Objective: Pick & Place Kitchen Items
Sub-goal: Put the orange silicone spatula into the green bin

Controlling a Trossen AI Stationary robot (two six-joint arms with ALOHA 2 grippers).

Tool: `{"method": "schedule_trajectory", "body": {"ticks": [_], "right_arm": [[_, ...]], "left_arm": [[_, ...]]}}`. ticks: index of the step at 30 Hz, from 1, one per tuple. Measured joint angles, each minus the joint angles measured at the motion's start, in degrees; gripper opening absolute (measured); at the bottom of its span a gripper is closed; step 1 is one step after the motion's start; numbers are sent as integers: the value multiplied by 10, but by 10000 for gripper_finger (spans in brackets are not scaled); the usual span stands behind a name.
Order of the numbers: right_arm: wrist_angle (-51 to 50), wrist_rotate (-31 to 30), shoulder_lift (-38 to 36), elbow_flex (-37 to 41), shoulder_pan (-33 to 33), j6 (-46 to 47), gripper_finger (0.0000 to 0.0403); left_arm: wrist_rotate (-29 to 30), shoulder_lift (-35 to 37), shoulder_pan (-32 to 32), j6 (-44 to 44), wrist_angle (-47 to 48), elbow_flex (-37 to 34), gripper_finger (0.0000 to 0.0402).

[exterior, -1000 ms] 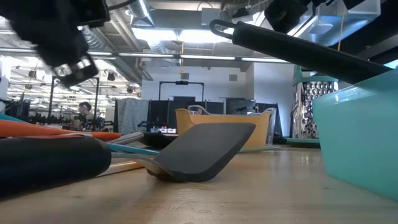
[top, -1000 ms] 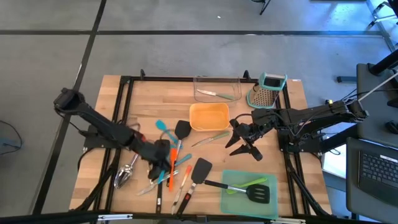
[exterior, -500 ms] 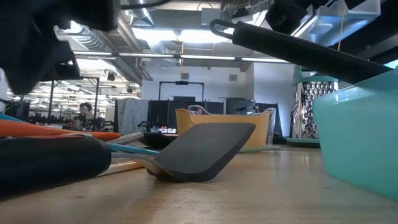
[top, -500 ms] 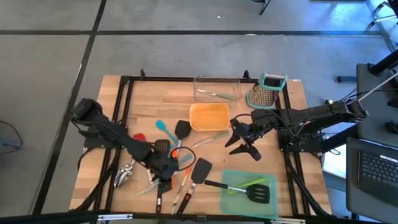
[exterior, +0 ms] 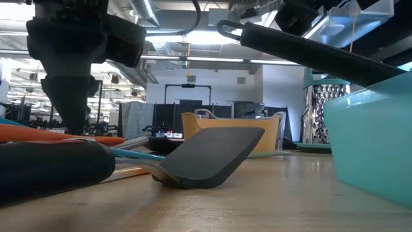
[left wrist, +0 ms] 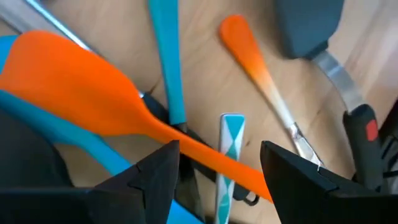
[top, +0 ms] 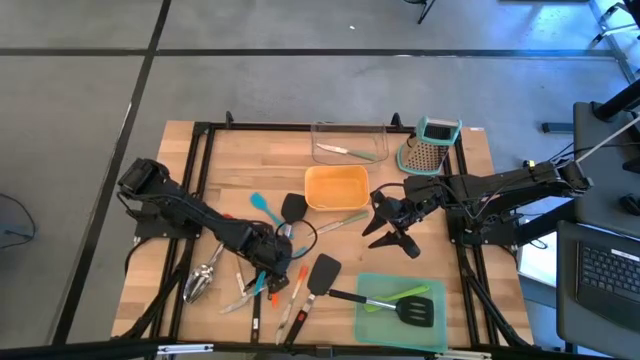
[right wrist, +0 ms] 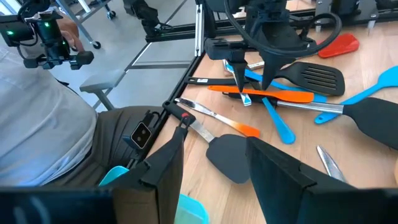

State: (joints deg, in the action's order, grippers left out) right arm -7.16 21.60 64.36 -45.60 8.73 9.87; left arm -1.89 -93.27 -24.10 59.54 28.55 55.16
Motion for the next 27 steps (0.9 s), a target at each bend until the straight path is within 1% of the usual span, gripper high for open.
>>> {"method": "schedule_trajectory", "body": {"ticks": [7,14,22,27], "right_arm": [[0,-1,0,0,0,0,176],[0,-2,0,0,0,0,177],[-4,-2,0,0,0,0,177],[-4,-1,0,0,0,0,177]], "left_arm": [[14,0,-2,8,14,0,219],[18,-20,1,17,26,0,219],[-7,-58,4,14,22,0,219],[-8,-63,4,5,23,1,210]]}}
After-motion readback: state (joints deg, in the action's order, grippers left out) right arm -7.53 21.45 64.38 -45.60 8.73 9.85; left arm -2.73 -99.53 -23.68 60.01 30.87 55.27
